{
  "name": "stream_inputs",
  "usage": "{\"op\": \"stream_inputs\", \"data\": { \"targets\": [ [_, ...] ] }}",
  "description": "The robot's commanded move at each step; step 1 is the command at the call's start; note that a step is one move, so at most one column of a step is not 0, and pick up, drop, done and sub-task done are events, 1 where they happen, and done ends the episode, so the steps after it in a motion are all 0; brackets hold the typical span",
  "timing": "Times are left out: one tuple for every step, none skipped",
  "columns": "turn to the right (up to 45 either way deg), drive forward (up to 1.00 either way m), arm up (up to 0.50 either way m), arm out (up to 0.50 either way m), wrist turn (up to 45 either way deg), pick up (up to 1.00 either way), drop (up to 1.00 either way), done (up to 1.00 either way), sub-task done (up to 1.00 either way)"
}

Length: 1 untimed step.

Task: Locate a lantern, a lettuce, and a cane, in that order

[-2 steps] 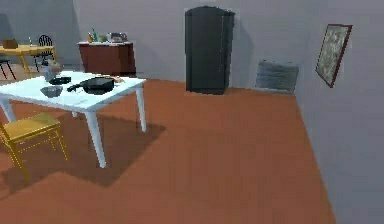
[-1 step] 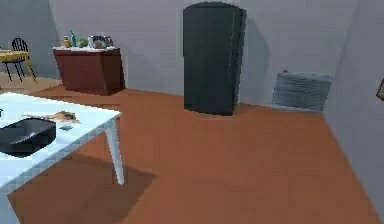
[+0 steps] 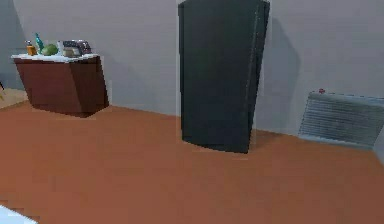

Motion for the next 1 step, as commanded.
{"op": "stream_inputs", "data": {
  "targets": [
    [3.0, 0.00, 0.00, 0.00, 0.0, 0.00, 0.00, 0.00, 0.00]
  ]
}}
